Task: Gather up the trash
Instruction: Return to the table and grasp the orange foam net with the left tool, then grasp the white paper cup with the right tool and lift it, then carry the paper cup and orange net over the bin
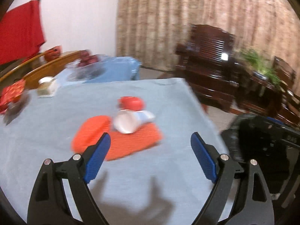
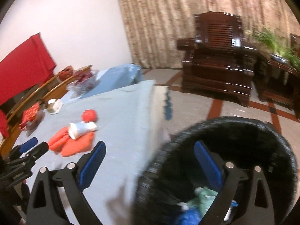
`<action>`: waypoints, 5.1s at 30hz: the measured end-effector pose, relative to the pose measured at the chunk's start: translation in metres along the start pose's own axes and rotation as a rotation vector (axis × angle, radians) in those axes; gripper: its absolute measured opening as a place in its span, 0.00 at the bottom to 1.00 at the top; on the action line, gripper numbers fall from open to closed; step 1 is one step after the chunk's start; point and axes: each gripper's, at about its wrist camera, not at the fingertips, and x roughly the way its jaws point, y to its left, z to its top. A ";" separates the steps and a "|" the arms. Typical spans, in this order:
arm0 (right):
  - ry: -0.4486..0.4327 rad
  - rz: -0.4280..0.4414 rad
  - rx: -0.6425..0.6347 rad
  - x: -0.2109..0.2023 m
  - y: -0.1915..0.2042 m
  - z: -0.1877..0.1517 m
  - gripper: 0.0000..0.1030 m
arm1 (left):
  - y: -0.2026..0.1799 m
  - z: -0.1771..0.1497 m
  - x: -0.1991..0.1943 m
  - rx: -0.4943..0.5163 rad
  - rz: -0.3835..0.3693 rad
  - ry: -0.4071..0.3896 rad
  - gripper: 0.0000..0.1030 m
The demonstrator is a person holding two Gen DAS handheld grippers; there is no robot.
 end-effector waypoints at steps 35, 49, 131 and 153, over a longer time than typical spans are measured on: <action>0.156 0.223 -0.295 0.148 0.185 -0.002 0.33 | 0.111 -0.007 0.074 -0.175 0.105 0.078 0.23; 0.124 0.250 -0.311 0.126 0.183 0.002 0.00 | 0.104 0.003 0.047 -0.171 0.139 0.035 0.22; -0.077 -0.003 -0.081 -0.063 -0.003 -0.007 0.53 | -0.095 0.000 -0.034 -0.004 -0.150 -0.044 0.16; -0.086 -0.114 -0.047 -0.094 -0.047 -0.023 0.53 | -0.140 -0.009 -0.034 0.054 -0.267 -0.025 0.15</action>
